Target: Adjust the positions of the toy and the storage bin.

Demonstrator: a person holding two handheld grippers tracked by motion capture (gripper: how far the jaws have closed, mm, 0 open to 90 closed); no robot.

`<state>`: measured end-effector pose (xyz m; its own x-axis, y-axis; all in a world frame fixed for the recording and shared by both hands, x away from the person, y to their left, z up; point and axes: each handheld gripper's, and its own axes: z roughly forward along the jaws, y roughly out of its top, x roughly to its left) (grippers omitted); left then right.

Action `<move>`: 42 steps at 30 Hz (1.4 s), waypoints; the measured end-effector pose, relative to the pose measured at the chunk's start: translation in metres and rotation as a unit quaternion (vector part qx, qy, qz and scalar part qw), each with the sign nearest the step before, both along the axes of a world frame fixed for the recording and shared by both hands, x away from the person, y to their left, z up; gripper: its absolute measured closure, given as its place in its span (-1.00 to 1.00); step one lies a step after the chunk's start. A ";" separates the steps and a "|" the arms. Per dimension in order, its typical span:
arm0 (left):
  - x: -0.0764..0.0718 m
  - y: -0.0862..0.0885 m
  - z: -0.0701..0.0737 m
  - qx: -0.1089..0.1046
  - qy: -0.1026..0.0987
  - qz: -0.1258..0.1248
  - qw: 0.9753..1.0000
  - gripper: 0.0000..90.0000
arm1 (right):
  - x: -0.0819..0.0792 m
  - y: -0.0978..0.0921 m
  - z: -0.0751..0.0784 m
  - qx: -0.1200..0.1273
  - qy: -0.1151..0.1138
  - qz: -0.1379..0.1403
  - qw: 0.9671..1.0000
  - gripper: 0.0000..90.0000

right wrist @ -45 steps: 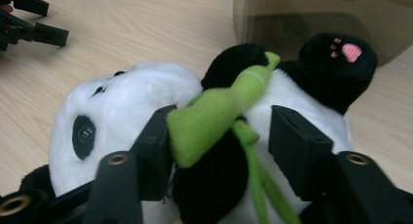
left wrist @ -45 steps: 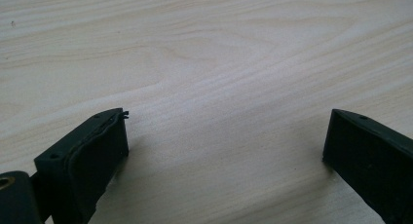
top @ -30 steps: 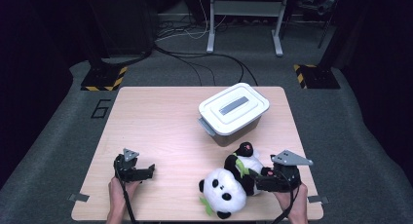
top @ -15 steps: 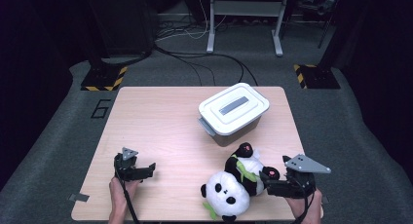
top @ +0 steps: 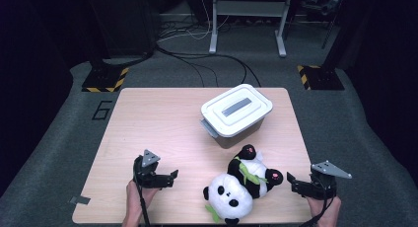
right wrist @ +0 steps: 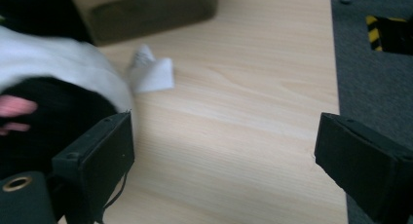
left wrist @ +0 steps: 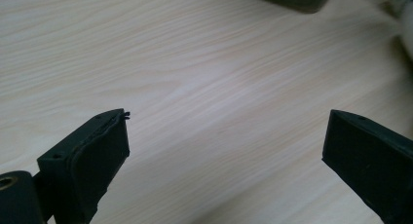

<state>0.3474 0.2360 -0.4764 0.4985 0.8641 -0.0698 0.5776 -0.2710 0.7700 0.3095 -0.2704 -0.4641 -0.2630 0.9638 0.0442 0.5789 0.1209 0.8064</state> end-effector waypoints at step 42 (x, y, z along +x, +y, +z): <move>-0.040 -0.122 0.013 -0.031 0.033 -0.262 0.964 0.59 | 0.029 -0.002 -0.064 -0.027 0.049 -0.040 0.998 -0.75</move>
<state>0.3075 0.1139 -0.4637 0.8585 0.4872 -0.1602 0.4221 -0.4937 0.7603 0.3381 -0.2725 -0.5281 -0.1823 0.9832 0.0128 0.6645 0.1136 0.7386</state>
